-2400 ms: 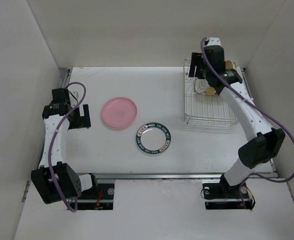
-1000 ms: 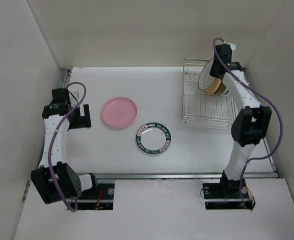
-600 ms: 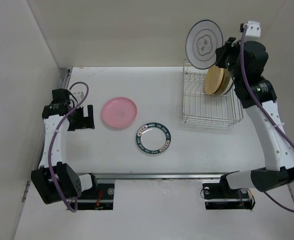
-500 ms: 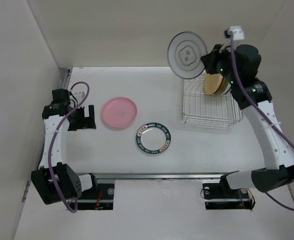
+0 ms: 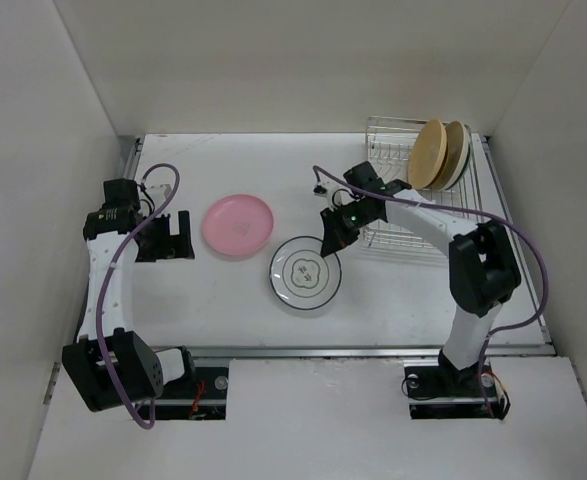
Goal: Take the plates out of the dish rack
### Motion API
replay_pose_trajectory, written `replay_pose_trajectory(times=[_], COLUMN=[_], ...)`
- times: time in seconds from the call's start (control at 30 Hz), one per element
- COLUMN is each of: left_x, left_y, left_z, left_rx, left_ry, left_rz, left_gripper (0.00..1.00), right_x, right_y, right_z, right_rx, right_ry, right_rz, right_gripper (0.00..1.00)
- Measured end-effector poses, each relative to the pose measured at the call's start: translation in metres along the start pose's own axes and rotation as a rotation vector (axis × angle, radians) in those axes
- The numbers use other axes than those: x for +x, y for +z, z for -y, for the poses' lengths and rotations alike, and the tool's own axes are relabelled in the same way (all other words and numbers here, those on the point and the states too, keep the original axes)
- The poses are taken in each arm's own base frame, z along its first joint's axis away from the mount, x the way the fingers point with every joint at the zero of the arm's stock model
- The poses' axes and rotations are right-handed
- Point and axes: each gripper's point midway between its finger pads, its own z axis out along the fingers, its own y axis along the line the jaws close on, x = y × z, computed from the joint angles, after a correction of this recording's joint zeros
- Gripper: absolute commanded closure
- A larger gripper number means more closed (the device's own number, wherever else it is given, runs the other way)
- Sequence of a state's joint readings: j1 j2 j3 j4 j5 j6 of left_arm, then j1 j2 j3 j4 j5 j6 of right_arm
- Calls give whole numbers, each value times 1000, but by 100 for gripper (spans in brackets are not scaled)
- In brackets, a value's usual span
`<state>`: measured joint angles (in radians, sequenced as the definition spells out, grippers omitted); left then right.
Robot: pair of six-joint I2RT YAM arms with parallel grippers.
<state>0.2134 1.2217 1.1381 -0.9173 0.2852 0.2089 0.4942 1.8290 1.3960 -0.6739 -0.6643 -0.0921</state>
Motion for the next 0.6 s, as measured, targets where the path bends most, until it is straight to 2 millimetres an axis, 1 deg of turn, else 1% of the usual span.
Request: replay_pose_trajectory(times=[0.03,0.13,0.17,0.27,0.3,0.37,0.4,0.5,0.6], left_x=[0,0,0,0,0,0,0,0,0], left_y=[0,0,0,0,0,0,0,0,0], left_z=[0,0,0,0,0,0,0,0,0], left_rx=[0,0,0,0,0,0,0,0,0], left_ry=[0,0,0,0,0,0,0,0,0], left_rz=[0,0,0,0,-1,0,0,0,-1], left_gripper=[0,0,0,0,0,0,0,0,0], right_x=[2,8,11,22,25,27,27,24,18], right_y=[3,16,21,34,36,38,38,35,28], right_z=[0,6,8,19,23,27,29,34,37], right_rx=[-15,-44,-56,-52,-44,-25,-13,27,78], right_ry=[-2,15,29,57,64,70,69,68,58], right_rz=[-8,-39,-53,-94,-104,-111,-112,-104,-88], right_gripper=[100,89,79,62,60,60,57,51,49])
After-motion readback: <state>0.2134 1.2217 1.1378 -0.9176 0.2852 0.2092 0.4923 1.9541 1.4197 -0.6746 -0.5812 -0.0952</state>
